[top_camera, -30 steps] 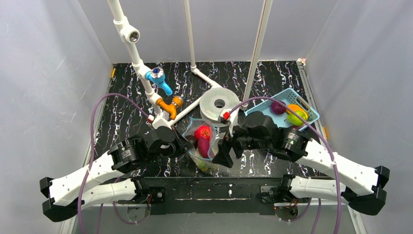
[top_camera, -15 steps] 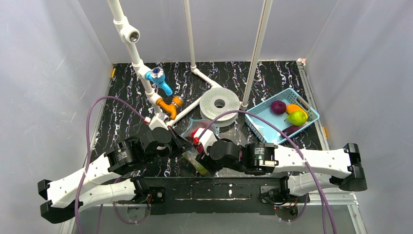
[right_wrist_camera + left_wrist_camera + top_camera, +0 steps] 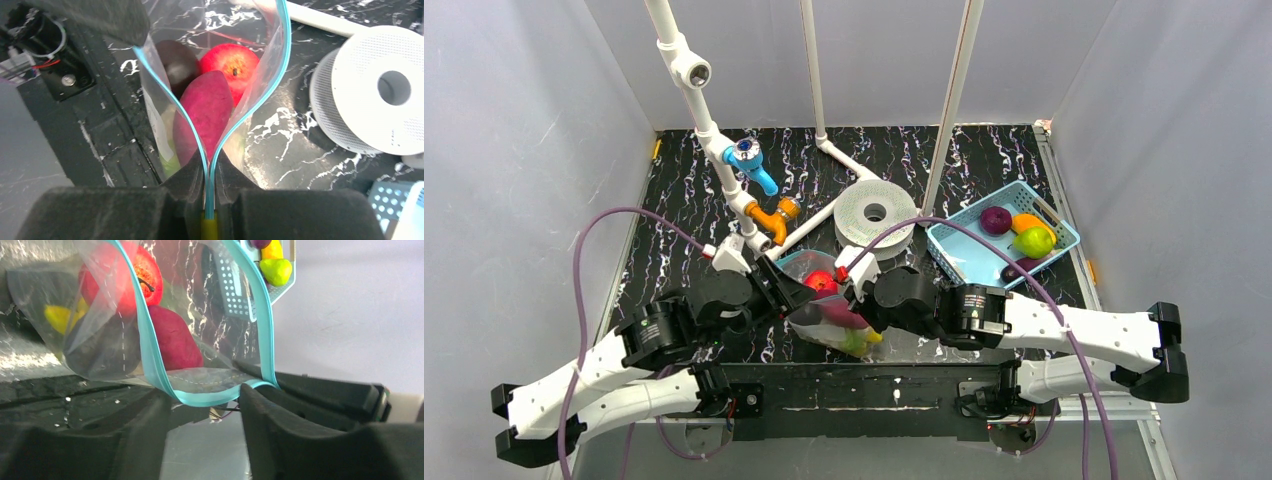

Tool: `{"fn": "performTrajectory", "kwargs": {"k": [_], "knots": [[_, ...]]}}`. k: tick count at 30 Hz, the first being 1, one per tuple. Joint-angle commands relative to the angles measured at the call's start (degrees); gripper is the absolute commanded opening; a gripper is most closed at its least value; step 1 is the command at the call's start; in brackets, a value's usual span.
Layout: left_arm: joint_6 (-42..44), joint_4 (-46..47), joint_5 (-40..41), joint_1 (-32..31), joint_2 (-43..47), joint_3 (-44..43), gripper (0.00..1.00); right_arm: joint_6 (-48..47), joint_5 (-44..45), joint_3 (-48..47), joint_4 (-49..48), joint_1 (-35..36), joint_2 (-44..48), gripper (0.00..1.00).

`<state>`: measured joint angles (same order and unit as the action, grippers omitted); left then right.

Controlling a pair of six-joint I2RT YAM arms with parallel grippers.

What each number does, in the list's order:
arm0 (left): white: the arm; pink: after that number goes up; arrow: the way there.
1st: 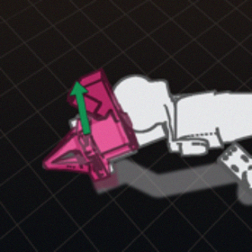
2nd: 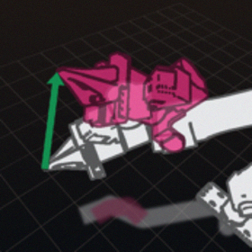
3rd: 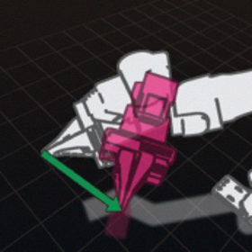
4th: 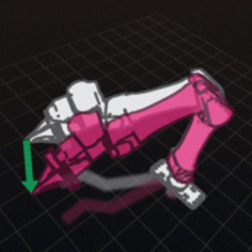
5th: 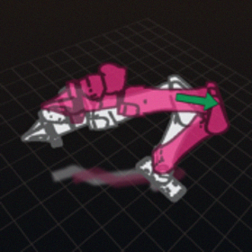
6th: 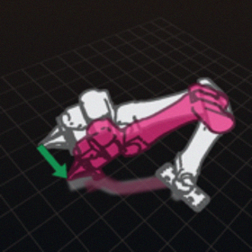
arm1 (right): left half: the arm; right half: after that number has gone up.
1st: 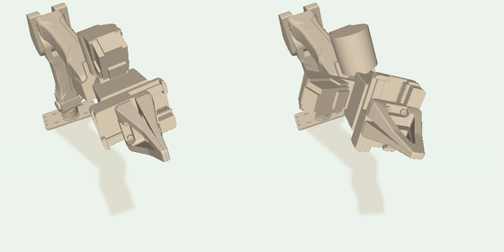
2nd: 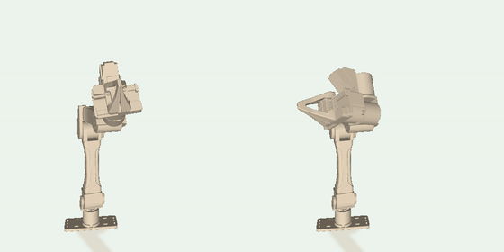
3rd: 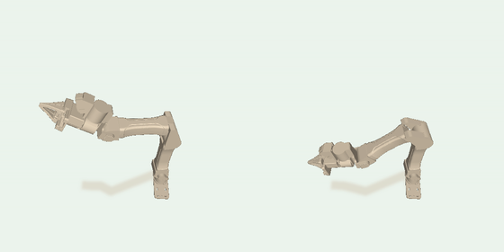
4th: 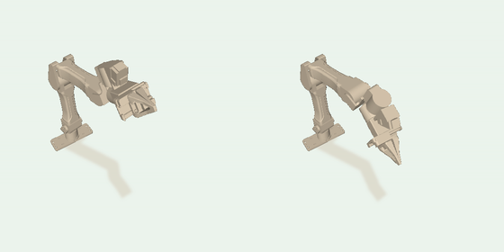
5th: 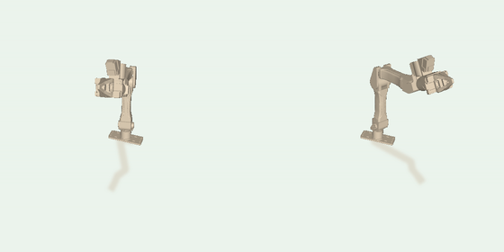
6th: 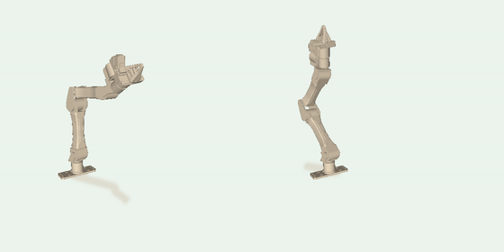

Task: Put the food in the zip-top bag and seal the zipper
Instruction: Adjust the zipper food storage bag at the center of the board.

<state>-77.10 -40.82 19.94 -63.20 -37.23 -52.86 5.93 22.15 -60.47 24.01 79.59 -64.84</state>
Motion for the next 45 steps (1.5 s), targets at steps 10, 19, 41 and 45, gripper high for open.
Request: {"fn": "performTrajectory", "kwargs": {"k": [10, 19, 41, 45], "knots": [[68.5, 3.82, -31.17, 0.18, -6.27, -14.45, 0.86, -3.88, -33.45, -2.44, -1.98, -12.95, 1.52, 0.01], [96.65, 9.09, -34.1, 0.19, -11.39, -7.55, 0.91, -0.22, -40.51, -0.23, -3.21, -15.58, 4.26, 0.01], [77.68, 13.95, -16.51, 0.23, -9.38, -1.15, 0.0, 6.35, -34.24, 7.9, -10.97, -18.56, 10.54, 0.75], [73.4, 16.19, -17.68, 0.19, -4.7, 1.25, 0.0, 6.7, -42.28, 12.68, -15.63, -21.42, 13.52, 0.74]]}}
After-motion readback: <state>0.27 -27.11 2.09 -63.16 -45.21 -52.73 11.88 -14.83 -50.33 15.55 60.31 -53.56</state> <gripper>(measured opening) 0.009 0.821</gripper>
